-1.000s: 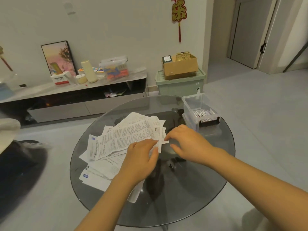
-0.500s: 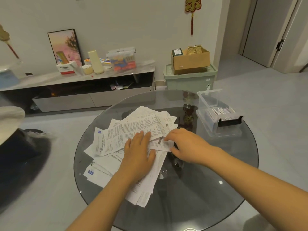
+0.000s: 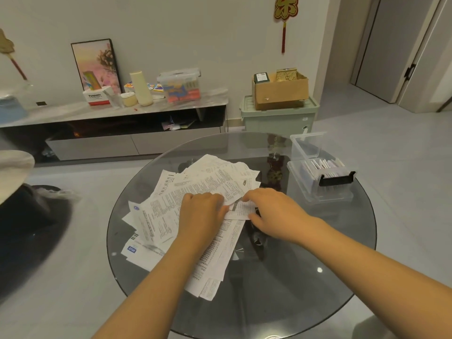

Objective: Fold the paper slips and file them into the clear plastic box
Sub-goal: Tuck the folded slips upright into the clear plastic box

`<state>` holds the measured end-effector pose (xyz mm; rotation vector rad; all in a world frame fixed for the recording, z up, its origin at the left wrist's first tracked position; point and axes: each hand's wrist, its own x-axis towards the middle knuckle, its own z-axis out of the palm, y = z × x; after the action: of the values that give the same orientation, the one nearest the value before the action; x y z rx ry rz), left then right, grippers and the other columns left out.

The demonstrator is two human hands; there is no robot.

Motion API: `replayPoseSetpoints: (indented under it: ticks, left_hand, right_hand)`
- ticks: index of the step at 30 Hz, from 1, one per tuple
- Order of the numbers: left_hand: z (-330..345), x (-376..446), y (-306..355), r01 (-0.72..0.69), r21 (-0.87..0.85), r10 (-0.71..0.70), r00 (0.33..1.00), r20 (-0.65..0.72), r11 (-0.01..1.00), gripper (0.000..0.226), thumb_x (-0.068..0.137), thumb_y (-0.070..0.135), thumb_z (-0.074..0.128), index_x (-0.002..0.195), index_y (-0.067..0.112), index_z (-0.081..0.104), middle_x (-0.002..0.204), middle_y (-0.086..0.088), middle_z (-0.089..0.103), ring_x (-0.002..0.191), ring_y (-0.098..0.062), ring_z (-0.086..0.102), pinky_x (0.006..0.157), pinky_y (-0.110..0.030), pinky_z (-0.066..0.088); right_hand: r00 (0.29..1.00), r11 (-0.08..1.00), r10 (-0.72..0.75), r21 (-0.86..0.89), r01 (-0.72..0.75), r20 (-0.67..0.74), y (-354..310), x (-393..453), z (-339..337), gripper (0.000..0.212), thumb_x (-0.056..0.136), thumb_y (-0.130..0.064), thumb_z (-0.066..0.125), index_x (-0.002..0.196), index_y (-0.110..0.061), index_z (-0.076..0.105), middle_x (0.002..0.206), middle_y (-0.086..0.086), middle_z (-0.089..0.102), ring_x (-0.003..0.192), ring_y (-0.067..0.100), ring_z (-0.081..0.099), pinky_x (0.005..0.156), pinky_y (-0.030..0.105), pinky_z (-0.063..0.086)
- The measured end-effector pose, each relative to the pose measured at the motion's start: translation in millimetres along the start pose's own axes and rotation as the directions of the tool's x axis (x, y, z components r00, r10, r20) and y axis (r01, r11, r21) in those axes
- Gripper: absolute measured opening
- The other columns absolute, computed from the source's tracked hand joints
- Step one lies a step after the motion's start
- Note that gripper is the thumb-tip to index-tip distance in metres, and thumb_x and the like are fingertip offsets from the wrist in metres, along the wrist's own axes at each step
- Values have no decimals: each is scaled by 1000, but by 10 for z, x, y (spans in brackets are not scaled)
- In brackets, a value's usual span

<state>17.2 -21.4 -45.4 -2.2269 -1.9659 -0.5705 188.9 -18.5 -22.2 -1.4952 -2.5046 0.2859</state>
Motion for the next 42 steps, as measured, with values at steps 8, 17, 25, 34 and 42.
replayPoseSetpoints:
  ticks: [8, 17, 25, 34, 42]
  left_hand:
    - [-17, -136, 34, -94, -240, 70, 992, -104, 966, 14, 91, 26, 60, 91, 19, 71, 89, 6, 70, 77, -15, 62, 69, -22, 38]
    - [-183, -571, 1, -12, -600, 17, 1000, 2, 800, 8, 92, 19, 58, 92, 23, 65, 88, 19, 66, 89, 2, 59, 77, -9, 44]
    - [-366, -791, 165, 171, -710, 22, 967, 255, 684, 7, 89, 34, 60, 90, 31, 67, 78, 18, 68, 75, 6, 59, 67, -11, 44]
    - [-342, -770, 57, 533, -833, -281, 831, 481, 151, 23, 95, 28, 52, 106, 17, 68, 102, 0, 72, 97, -20, 68, 93, -45, 50]
    - [-279, -706, 54, 573, -770, -473, 781, 407, 282, 16, 98, 24, 46, 111, 23, 54, 112, 5, 66, 96, -14, 64, 82, -34, 53]
  right_hand:
    - [991, 998, 23, 58, -16, -132, 85, -80, -90, 61, 86, -36, 61, 140, -29, 36, 143, -6, 38, 128, 17, 38, 104, 31, 33]
    - [947, 970, -226, 39, 241, -228, 49, -265, -215, 14, 86, -28, 64, 94, -23, 75, 106, -9, 69, 110, 12, 56, 96, 34, 40]
    - [960, 957, -247, 125, 263, -130, -216, -393, -280, 20, 87, -42, 57, 80, -24, 62, 75, -7, 61, 75, 12, 54, 70, 31, 44]
    - [985, 847, 172, 512, -139, -18, -110, -259, -207, 66, 75, -42, 73, 129, -29, 38, 98, -17, 52, 82, 2, 56, 74, 23, 46]
    - [973, 799, 208, 556, -229, 103, -149, -182, 124, 78, 83, -24, 69, 143, -22, 19, 85, -1, 61, 74, 7, 59, 64, 18, 45]
